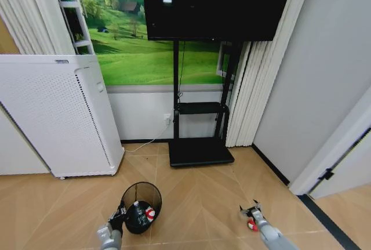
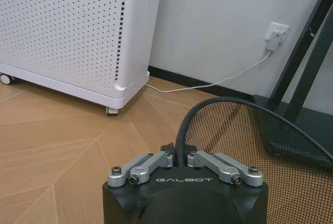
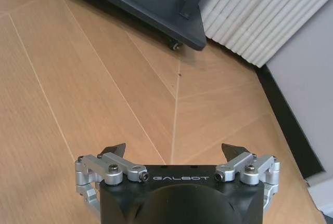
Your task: Pick up the trash bin and place the garbage on the floor into it.
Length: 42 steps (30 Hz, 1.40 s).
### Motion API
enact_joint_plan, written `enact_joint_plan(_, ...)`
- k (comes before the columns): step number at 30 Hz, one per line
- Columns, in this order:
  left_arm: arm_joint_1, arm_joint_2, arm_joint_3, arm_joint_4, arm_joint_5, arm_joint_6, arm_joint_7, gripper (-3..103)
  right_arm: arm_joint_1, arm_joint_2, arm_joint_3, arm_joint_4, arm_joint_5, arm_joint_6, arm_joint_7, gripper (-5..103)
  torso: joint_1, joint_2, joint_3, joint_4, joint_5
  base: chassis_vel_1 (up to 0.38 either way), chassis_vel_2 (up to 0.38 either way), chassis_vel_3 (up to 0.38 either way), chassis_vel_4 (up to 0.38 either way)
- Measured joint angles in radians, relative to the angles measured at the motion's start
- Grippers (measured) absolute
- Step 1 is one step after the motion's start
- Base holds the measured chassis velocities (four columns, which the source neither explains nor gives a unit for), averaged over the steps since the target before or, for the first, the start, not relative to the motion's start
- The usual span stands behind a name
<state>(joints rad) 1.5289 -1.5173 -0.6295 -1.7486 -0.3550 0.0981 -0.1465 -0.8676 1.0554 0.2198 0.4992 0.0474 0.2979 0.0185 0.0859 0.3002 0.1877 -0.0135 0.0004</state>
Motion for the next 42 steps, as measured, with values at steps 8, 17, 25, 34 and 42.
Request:
enact_joint_plan(8, 0.007, -0.006, -0.004, -0.007, -0.002, -0.008, 0.002, 6, -0.074, -0.055, 0.074, -0.012, -0.031, 0.083, -0.066, 100, 0.000, 0.000, 0.000, -0.0007, -0.0003, 0.000, 0.000, 0.000, 0.000)
enact_joint_plan(17, 0.011, -0.005, -0.007, -0.005, -0.003, -0.013, 0.005, 6, -0.073, -0.040, 0.153, -0.011, -0.012, 0.196, -0.243, 100, 0.000, 0.000, 0.000, -0.0001, -0.0003, 0.000, 0.000, 0.000, 0.000)
enact_joint_plan(25, 0.020, -0.006, -0.011, -0.002, -0.001, -0.024, 0.012, 6, -0.061, -0.022, 0.151, 0.024, 0.035, 0.209, -0.297, 100, 0.000, 0.000, 0.000, -0.0002, -0.0005, 0.000, 0.000, 0.000, 0.000)
enact_joint_plan(34, 0.025, -0.005, -0.016, 0.002, 0.000, -0.030, 0.018, 6, -0.058, -0.029, 0.134, 0.023, 0.052, 0.194, -0.290, 100, 0.000, 0.000, 0.000, -0.0006, -0.0006, -0.098, -0.086, 0.086, 0.090)
enact_joint_plan(42, 0.024, -0.007, -0.010, 0.001, 0.006, -0.030, 0.019, 6, -0.057, -0.041, 0.122, 0.022, 0.071, 0.195, -0.286, 100, 0.000, 0.000, 0.000, -0.0005, -0.0002, -0.234, -0.219, 0.208, 0.234)
